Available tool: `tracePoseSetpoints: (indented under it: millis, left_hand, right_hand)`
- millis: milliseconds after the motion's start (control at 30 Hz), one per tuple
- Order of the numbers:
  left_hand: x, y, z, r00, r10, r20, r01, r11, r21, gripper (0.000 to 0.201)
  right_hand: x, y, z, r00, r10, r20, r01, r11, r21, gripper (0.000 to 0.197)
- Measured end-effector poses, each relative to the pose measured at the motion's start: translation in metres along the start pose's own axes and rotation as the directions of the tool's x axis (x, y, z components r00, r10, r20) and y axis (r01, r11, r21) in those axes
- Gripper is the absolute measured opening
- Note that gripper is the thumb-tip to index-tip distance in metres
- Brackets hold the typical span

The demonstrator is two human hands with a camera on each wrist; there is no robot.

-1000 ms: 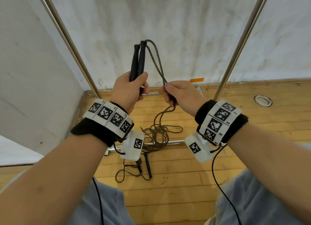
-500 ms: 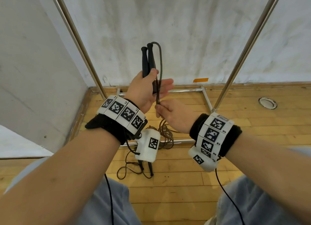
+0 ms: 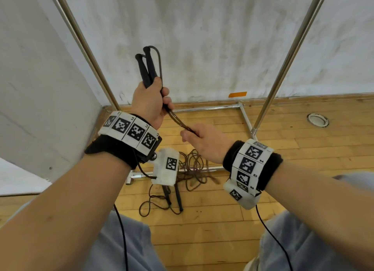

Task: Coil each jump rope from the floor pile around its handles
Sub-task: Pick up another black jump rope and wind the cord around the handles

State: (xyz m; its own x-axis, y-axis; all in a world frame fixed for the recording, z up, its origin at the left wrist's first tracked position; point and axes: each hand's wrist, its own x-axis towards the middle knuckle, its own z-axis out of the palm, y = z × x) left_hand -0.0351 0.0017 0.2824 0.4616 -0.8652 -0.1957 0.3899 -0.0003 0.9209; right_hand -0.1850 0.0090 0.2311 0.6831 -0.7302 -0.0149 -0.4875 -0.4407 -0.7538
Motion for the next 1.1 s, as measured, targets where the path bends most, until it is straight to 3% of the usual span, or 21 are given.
tracePoseSetpoints:
  millis: [133,233,300,333,433,467,533,700,800,900,967,1100]
  left_hand:
    - [0.008,-0.002,-0.005,0.99,0.13,-0.059,-0.115,0.97,0.216,0.01]
    - [0.012,-0.004,-0.012,0.969,0.235,-0.083,-0.189,0.91,0.369,0.006]
    - [0.016,-0.003,-0.019,0.954,0.291,-0.075,-0.215,0.835,0.506,0.017]
    - [0.018,-0.004,-0.023,0.944,0.326,-0.045,-0.228,0.749,0.622,0.023]
    - [0.02,-0.01,-0.033,0.929,0.349,0.122,-0.251,0.354,0.901,0.031]
    - [0.019,-0.014,-0.035,0.937,0.307,0.166,-0.249,0.252,0.935,0.031]
    - [0.016,-0.021,-0.037,0.954,0.169,0.247,-0.272,0.139,0.952,0.032]
    - [-0.001,-0.035,-0.024,0.862,-0.099,0.497,-0.491,0.079,0.867,0.044]
    - [-0.011,-0.042,-0.019,0.827,-0.173,0.535,-0.552,-0.073,0.83,0.034]
    - [-0.018,-0.046,-0.013,0.819,-0.2,0.538,-0.556,-0.045,0.83,0.008]
    - [-0.023,-0.045,-0.009,0.817,-0.207,0.538,-0.556,-0.035,0.83,0.003]
    - [-0.026,-0.039,-0.009,0.787,-0.273,0.554,-0.576,0.0,0.818,0.036]
  right_hand:
    - [-0.001,0.004,-0.011,0.999,0.038,-0.035,-0.039,0.999,-0.033,0.034]
    - [-0.002,0.007,-0.024,0.998,0.055,-0.022,-0.056,0.997,-0.045,0.04]
    - [-0.004,0.007,-0.028,0.999,0.034,-0.012,-0.034,0.998,-0.054,0.038]
    - [-0.004,0.007,-0.029,1.0,0.028,-0.008,-0.028,0.997,-0.072,0.034]
    - [-0.004,0.011,-0.038,0.999,0.011,-0.04,-0.017,0.987,-0.163,0.026]
    - [-0.004,0.012,-0.044,0.998,-0.002,-0.069,-0.012,0.981,-0.192,0.026]
    - [-0.004,0.016,-0.054,0.99,-0.031,-0.141,-0.007,0.965,-0.262,0.028]
    - [0.0,0.019,-0.065,0.951,-0.084,-0.297,-0.025,0.938,-0.346,0.019]
    - [0.002,0.016,-0.065,0.933,-0.144,-0.33,0.013,0.929,-0.369,0.019]
    - [0.006,0.014,-0.067,0.912,-0.184,-0.367,0.033,0.924,-0.382,0.025]
    - [0.008,0.016,-0.069,0.909,-0.164,-0.384,0.004,0.923,-0.385,0.026]
    - [0.009,0.024,-0.077,0.914,-0.048,-0.402,-0.093,0.942,-0.324,0.029]
